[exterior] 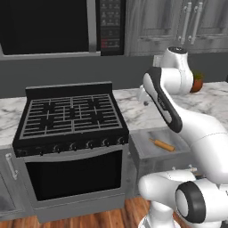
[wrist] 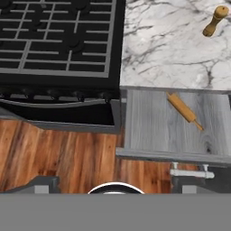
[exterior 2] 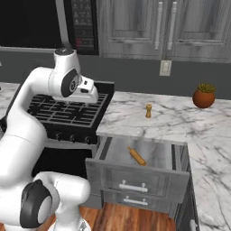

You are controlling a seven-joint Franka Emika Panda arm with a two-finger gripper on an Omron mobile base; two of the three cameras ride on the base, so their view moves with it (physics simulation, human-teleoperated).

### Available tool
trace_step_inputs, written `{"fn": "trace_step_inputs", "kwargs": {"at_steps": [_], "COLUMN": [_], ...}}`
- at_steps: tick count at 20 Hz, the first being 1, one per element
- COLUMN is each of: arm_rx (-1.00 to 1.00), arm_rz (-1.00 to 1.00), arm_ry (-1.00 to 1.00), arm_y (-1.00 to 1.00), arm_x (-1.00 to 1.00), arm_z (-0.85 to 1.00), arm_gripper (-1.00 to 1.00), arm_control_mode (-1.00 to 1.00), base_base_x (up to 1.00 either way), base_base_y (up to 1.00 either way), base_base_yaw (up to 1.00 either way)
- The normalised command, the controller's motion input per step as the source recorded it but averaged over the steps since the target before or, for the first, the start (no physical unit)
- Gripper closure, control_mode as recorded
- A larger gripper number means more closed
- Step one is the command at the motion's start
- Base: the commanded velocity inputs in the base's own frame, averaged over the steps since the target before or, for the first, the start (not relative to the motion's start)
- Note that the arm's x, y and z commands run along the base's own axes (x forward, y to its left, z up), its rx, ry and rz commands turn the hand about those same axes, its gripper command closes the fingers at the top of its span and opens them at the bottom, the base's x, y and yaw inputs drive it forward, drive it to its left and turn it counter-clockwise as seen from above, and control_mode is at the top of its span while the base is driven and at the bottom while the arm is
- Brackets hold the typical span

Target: Pick the rolling pin from the drawer and place it on the counter.

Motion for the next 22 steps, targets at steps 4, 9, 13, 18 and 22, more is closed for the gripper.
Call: {"fn": "trace_step_inputs", "kwargs": {"at_steps": [4, 9, 13, 18, 22], "arm_rx": [0.08, 0.11, 0.05, 0.00, -0.07], "arm_rz": [0.00, -0.01, -0.01, -0.04, -0.04], "arm_ry": [0.03, 0.15, 0.14, 0.12, 0.12], "arm_y": [-0.55, -0.82, -0.66, -0.32, -0.03], "arm_x": [0.09, 0.23, 0.21, 0.02, 0.08], "arm_z": [-0.30, -0.51, -0.59, -0.81, -0.78], "arm_gripper": [-1.00, -1.00, -1.00, -1.00, -1.00], "arm_control_mode": [-1.00, -1.00, -1.00, -1.00, -1.00], "base_base_x": [0.00, 0.00, 0.00, 0.00, 0.00], "base_base_y": [0.00, 0.00, 0.00, 0.00, 0.00], "base_base_yaw": [0.00, 0.00, 0.00, 0.00, 0.00]}}
